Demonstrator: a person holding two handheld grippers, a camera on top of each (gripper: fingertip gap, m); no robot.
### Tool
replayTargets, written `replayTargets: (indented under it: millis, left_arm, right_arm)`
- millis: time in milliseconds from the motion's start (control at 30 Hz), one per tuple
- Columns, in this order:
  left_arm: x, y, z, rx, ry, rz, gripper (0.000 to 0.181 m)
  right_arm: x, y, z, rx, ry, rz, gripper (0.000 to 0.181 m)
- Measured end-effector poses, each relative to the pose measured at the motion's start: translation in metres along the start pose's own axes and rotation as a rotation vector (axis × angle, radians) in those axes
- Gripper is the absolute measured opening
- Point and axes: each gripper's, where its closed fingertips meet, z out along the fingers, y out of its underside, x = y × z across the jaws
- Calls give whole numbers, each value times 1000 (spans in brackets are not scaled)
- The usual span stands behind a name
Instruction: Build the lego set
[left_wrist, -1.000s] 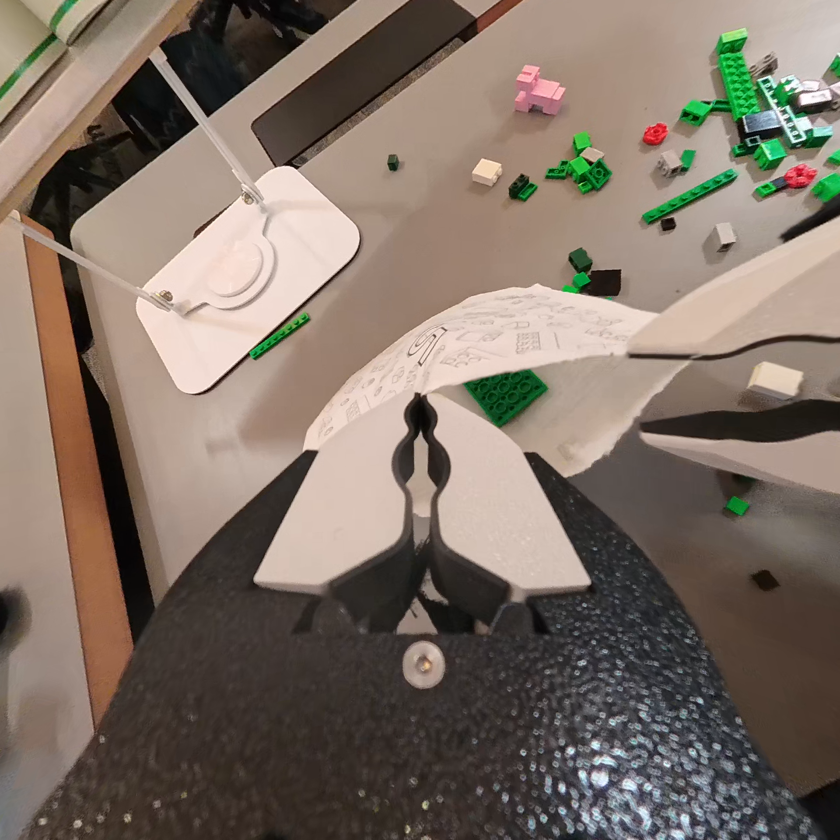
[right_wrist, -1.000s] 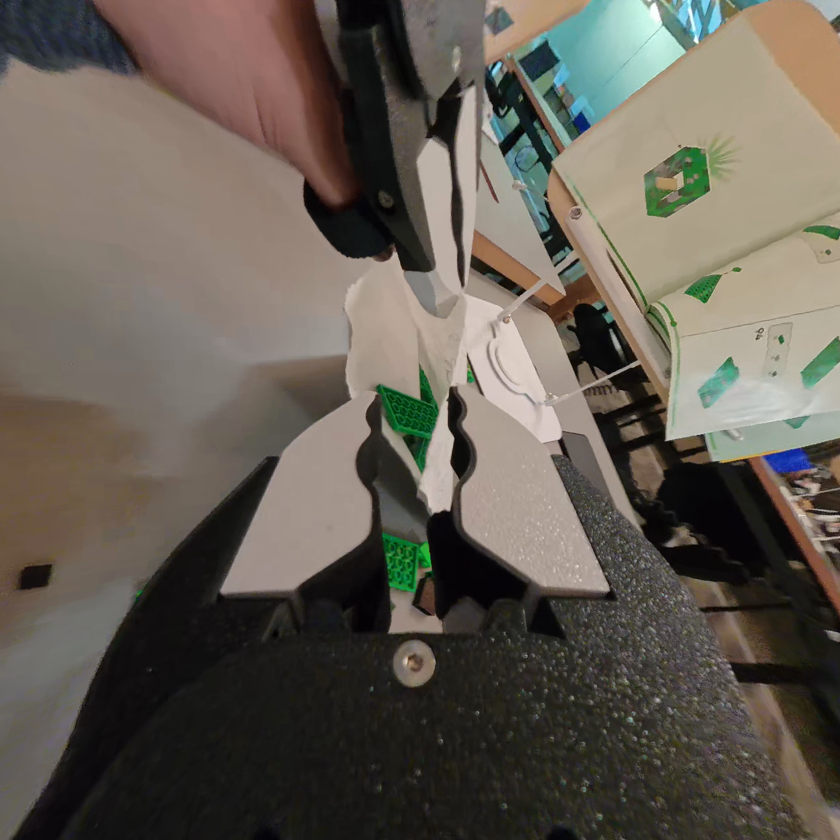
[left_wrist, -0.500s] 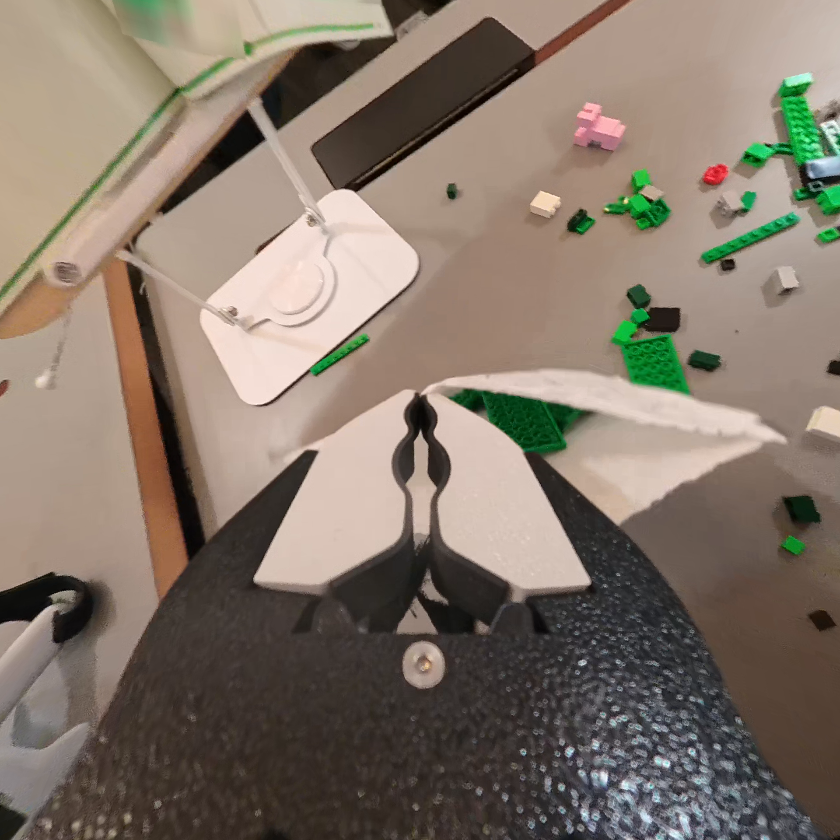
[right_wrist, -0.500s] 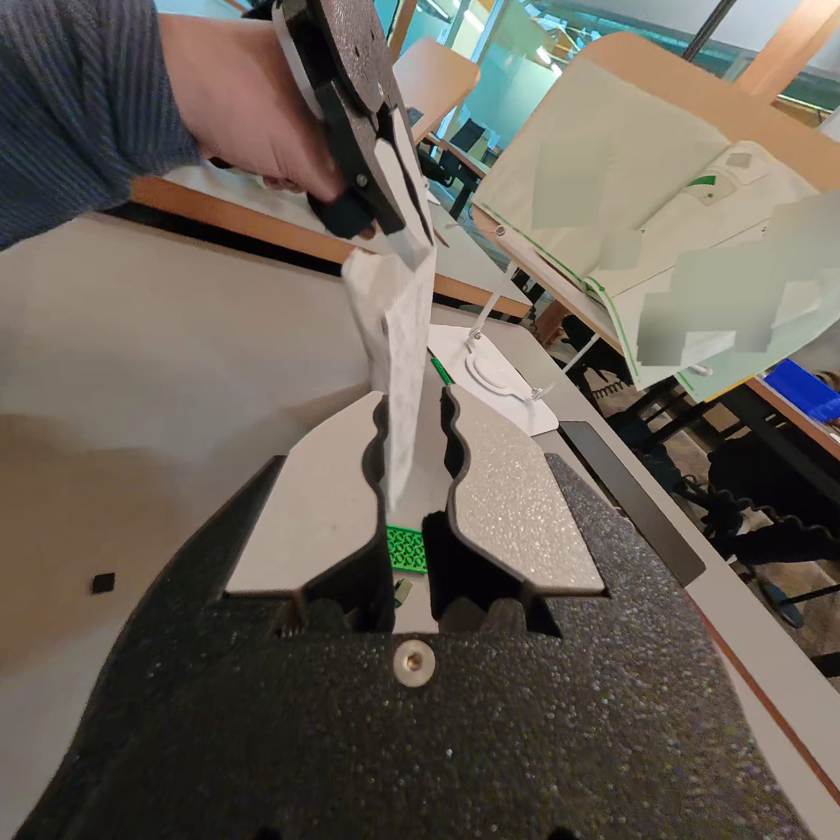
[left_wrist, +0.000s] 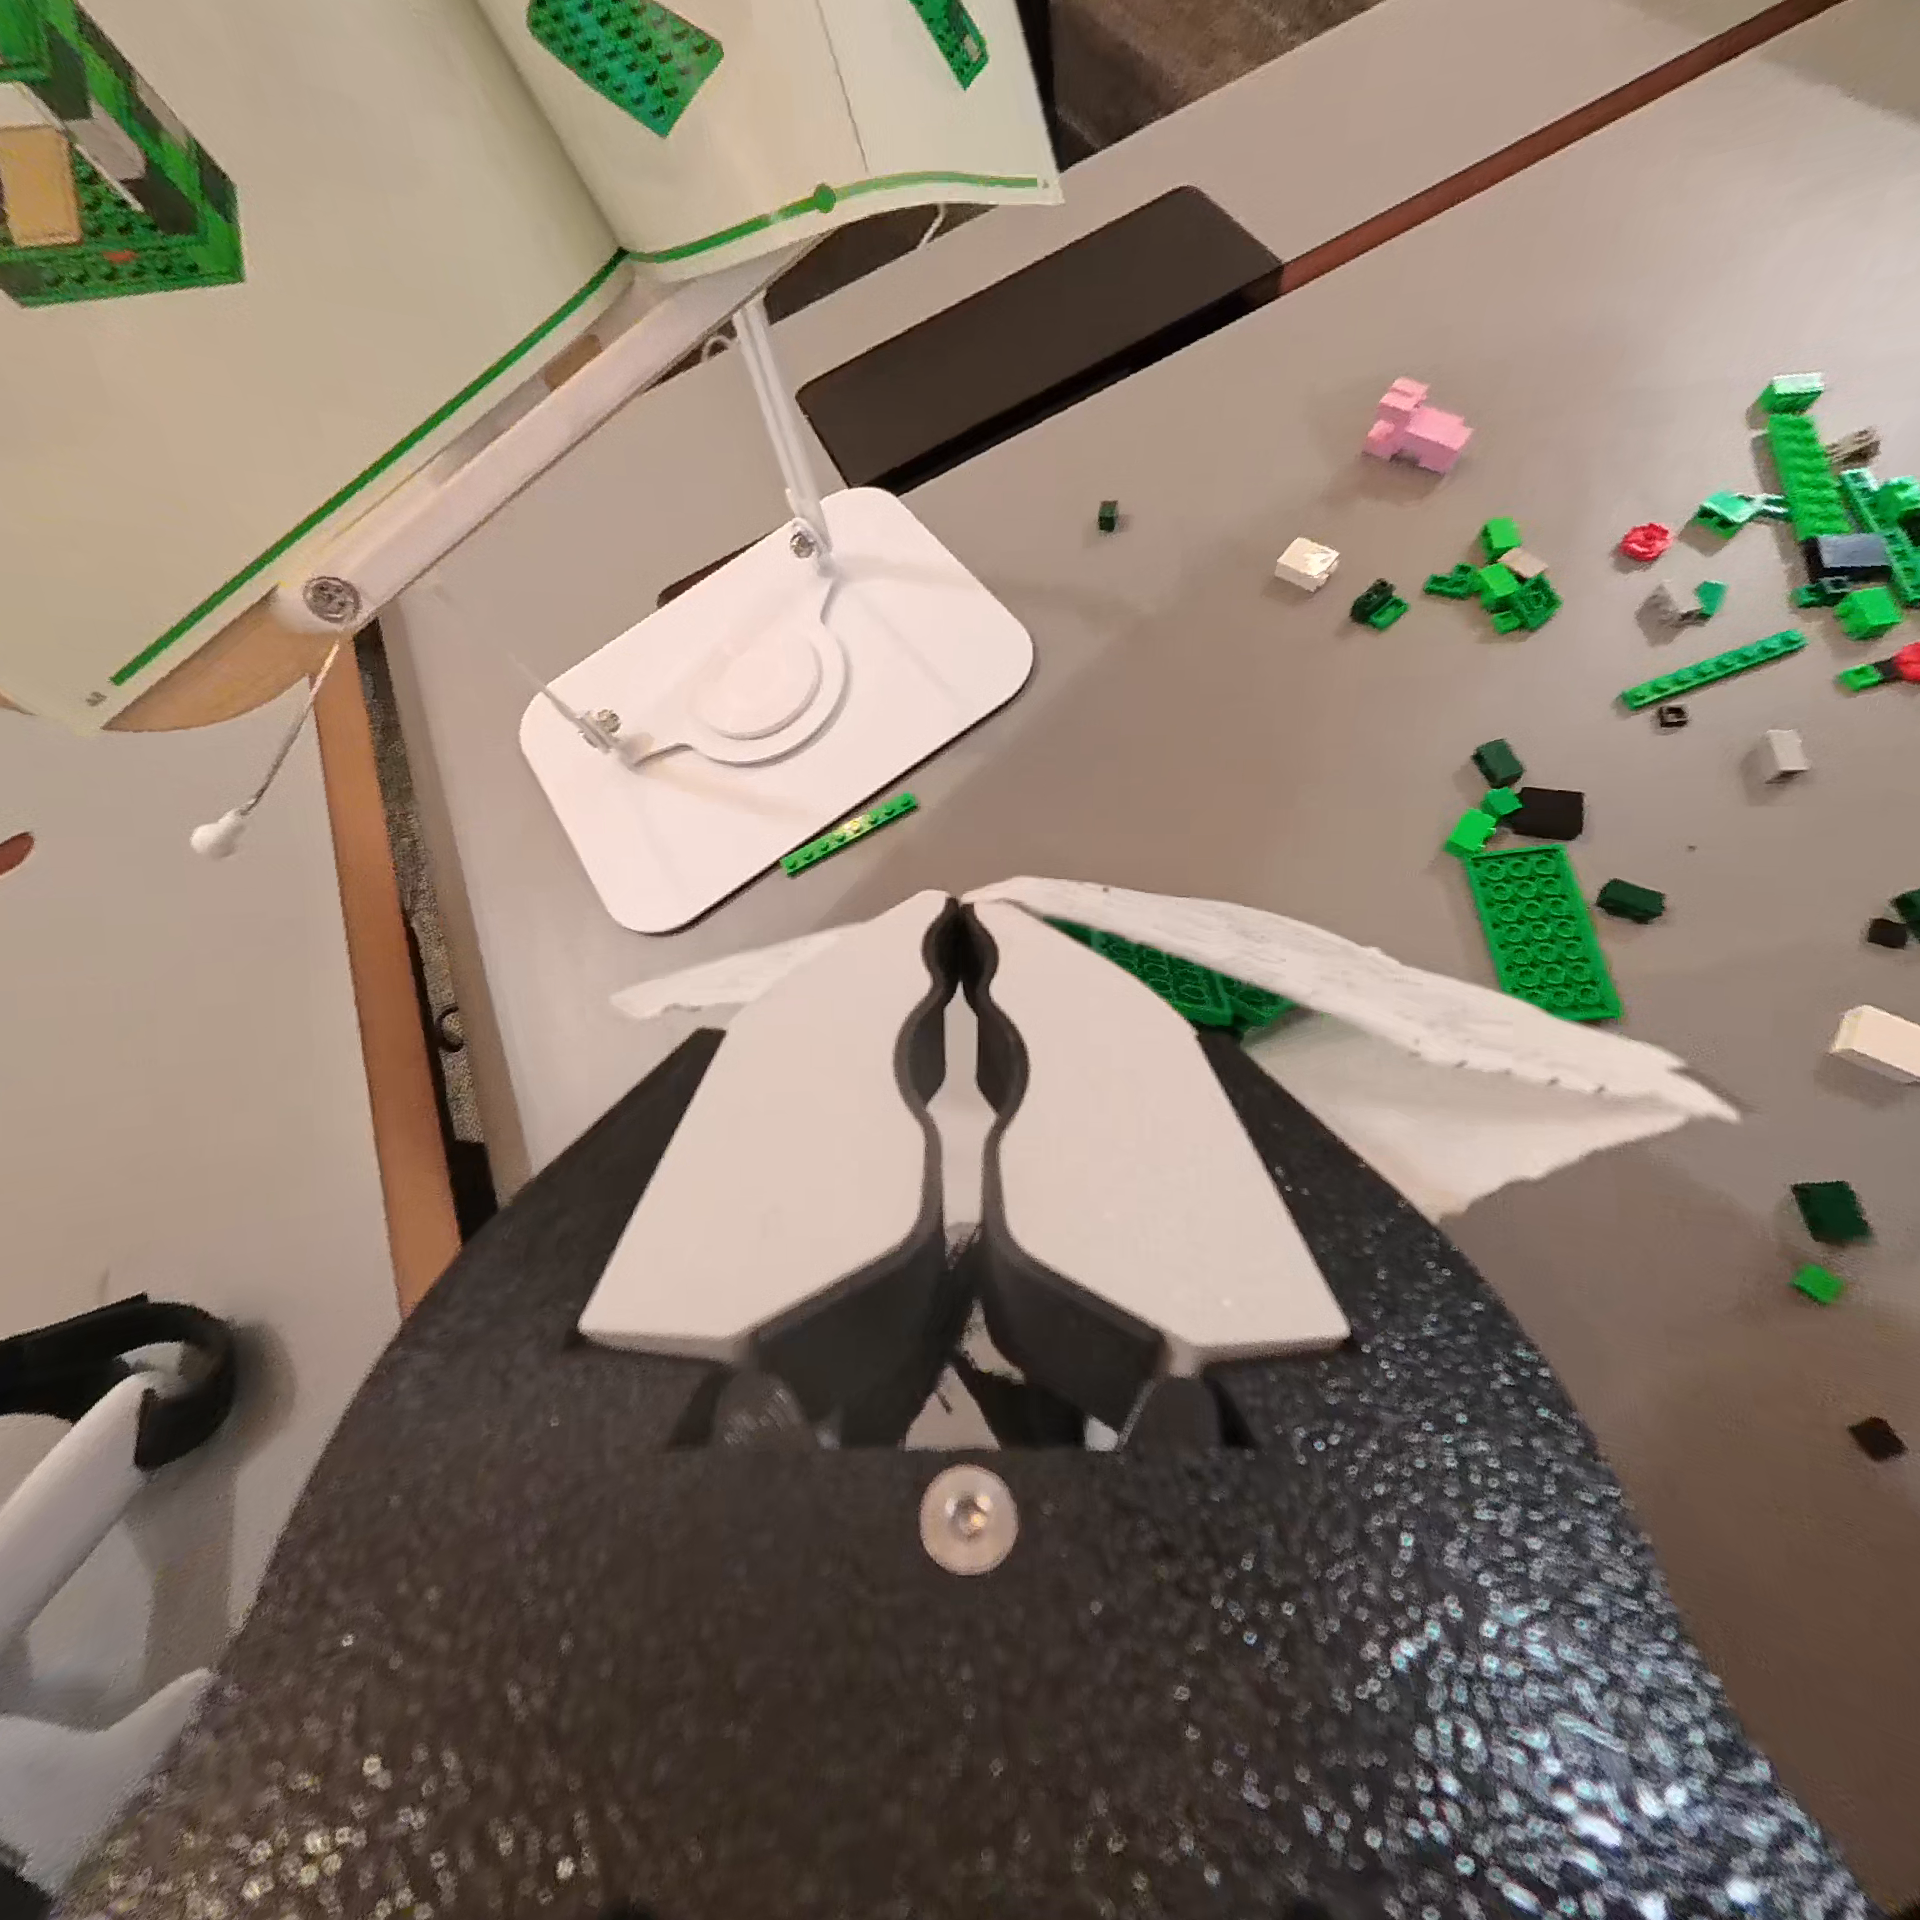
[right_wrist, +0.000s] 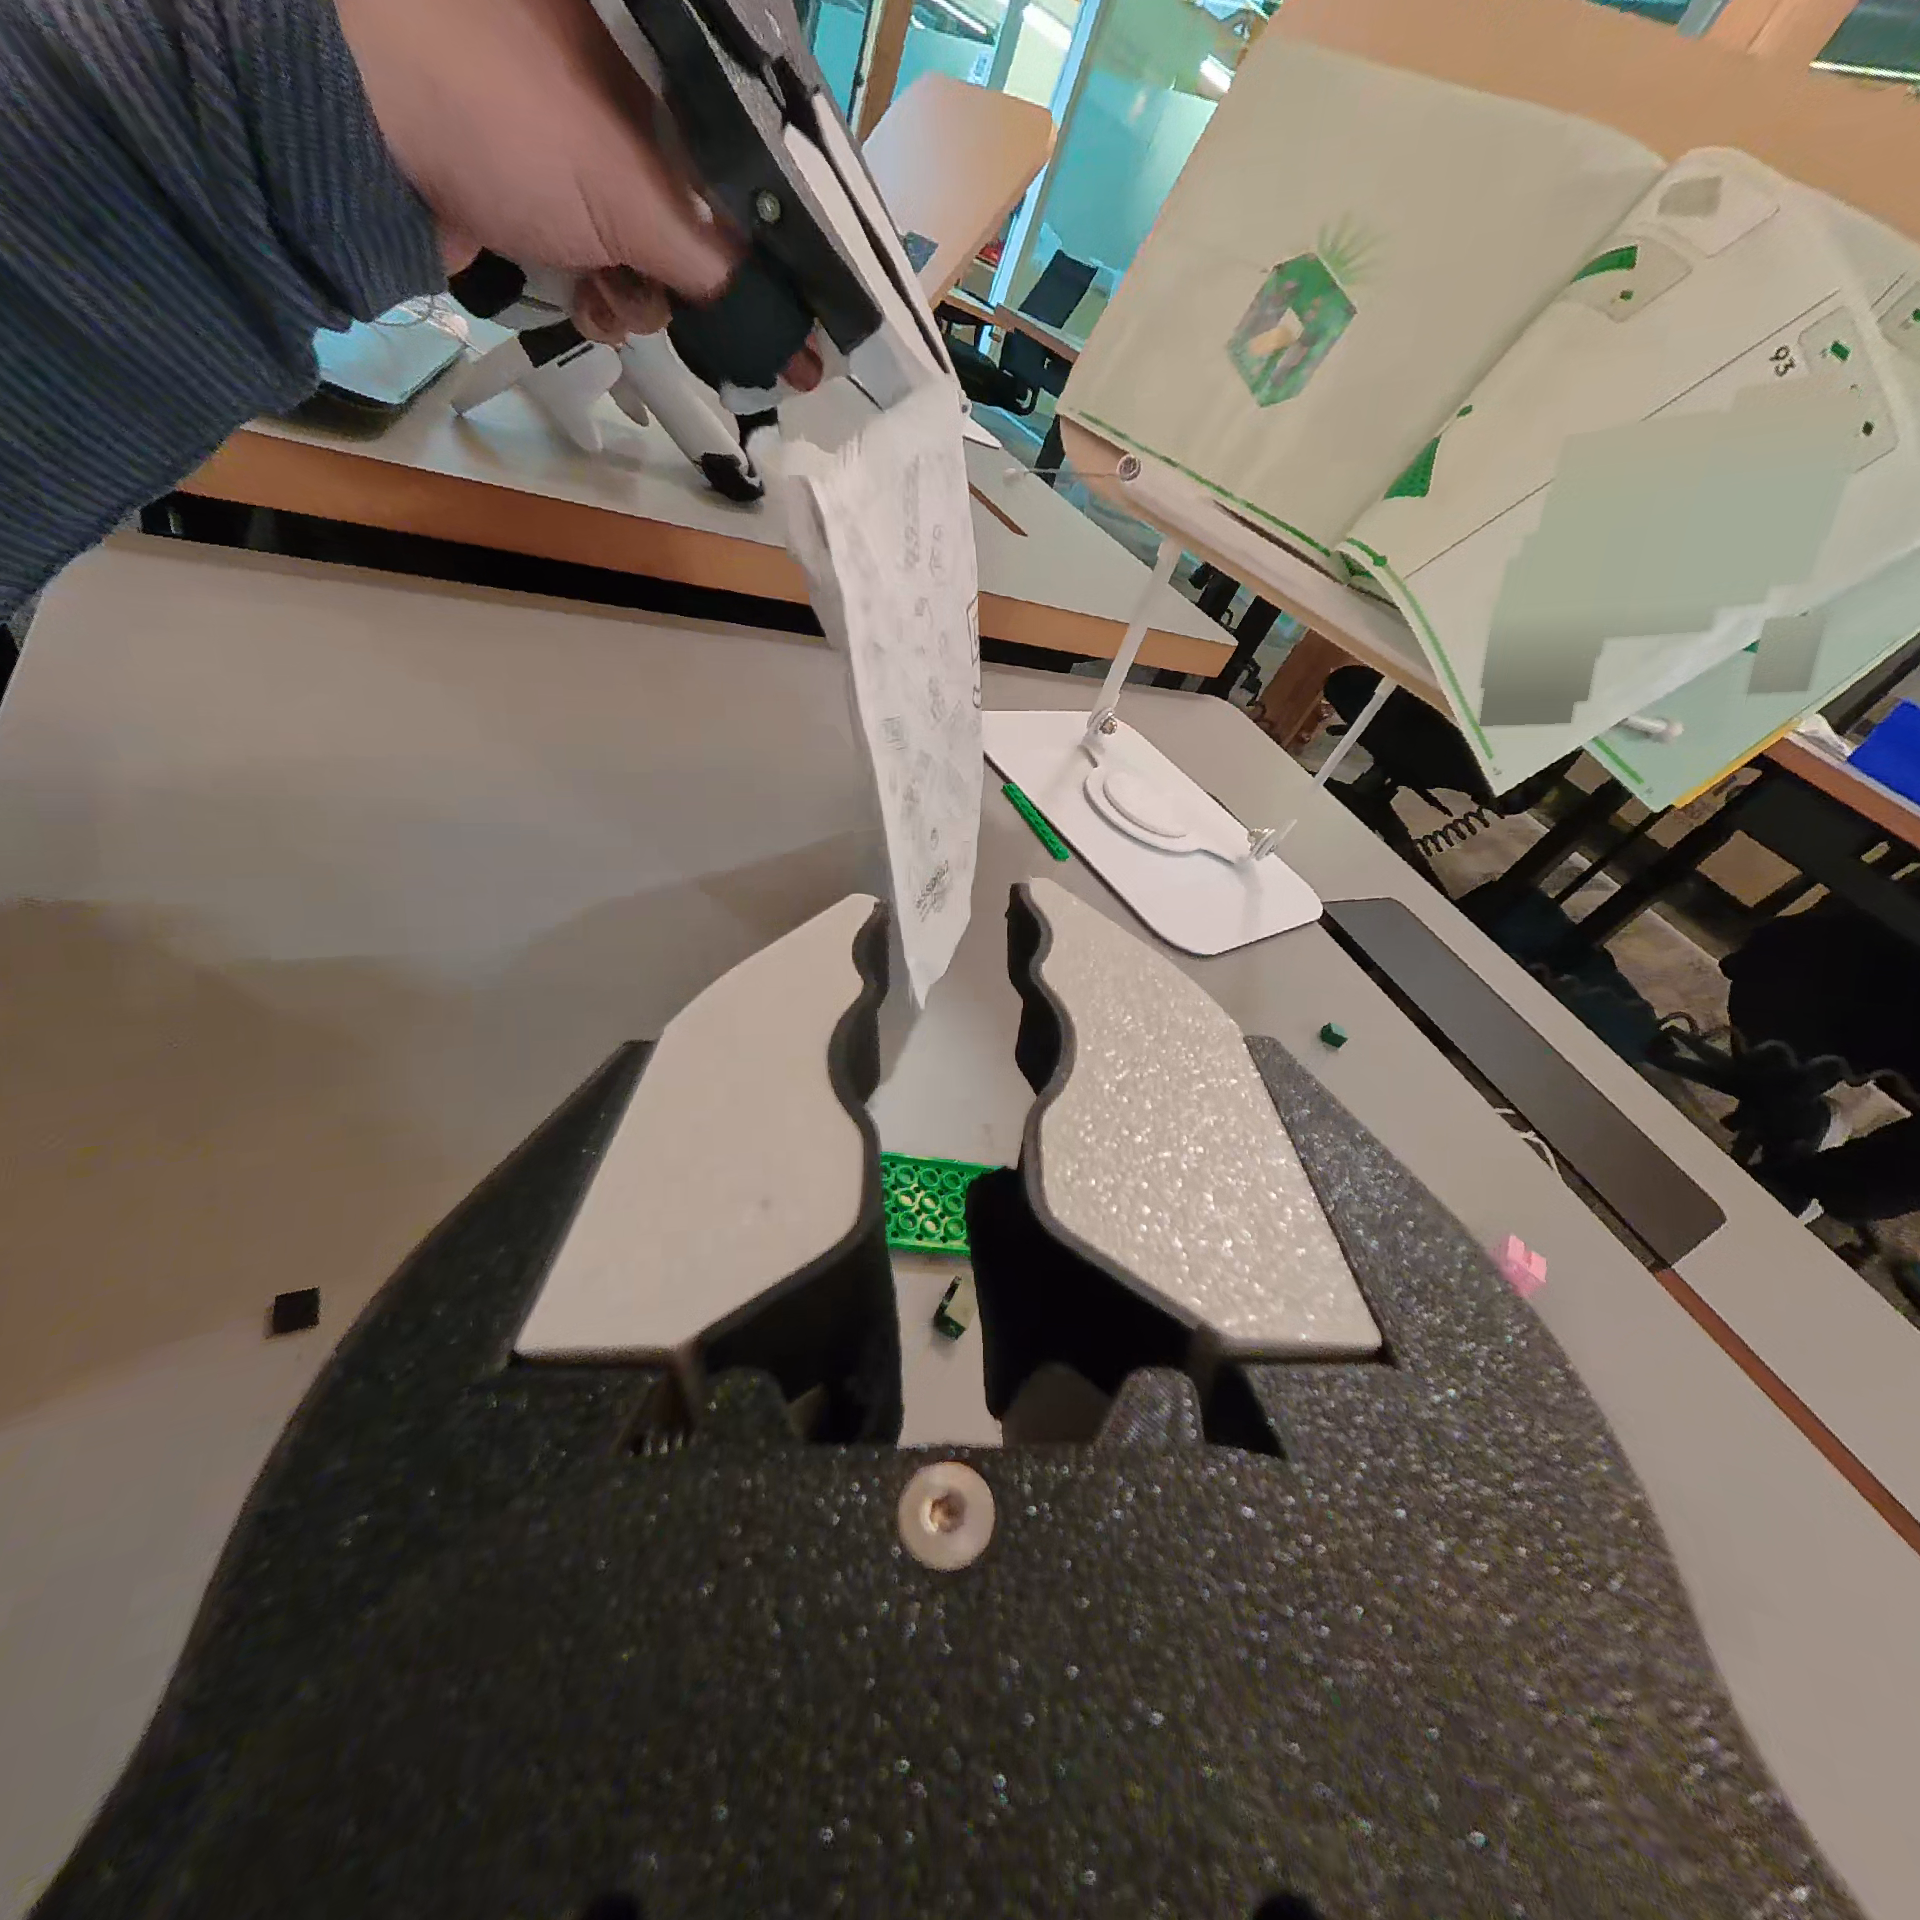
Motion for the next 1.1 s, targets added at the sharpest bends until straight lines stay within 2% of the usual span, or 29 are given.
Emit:
replayTargets:
  millis: [100, 133, 200, 300, 367, 433, 500, 600, 700, 867, 933, 1100]
  left_arm:
    - [19, -10, 0, 64, 186, -44, 0]
    - [17, -12, 2, 67, 197, -53, 0]
    - [5, -12, 6, 42, 137, -25, 0]
    - [-8, -23, 11, 77, 68, 9, 0]
    - [-23, -28, 15, 112, -26, 28, 0]
    - [-28, -22, 19, 105, -65, 21, 0]
    - [-24, -11, 22, 93, -76, 20, 0]
    - [-6, 8, 26, 68, -54, 17, 0]
    - [12, 22, 27, 54, -28, 16, 0]
    - [30, 32, 21, 36, -5, 30, 0]
    - [35, 34, 19, 26, 10, 35, 0]
    - [43, 40, 16, 4, 26, 49, 0]
  right_arm:
    - [-1, 3, 3, -4, -12, 20, 22]
    - [-2, 4, 4, -5, -18, 25, 22]
    - [-1, 5, 6, -8, -25, 30, 22]
    - [0, 5, 8, -14, -34, 43, 22]
    - [-2, 6, 9, -18, -48, 57, 22]
    - [-7, 6, 9, -22, -85, 67, 22]
    - [-18, 10, 7, -40, -161, 76, 26]
    - [-43, 25, 3, -137, -337, 113, 47]
    - [-86, 37, -11, -230, -613, 141, 39]
    - [-141, 65, -24, -375, -868, 19, 26]
    - [-152, 75, -23, -434, -909, -19, 23]
    - [-154, 87, -18, -505, -897, -30, 17]
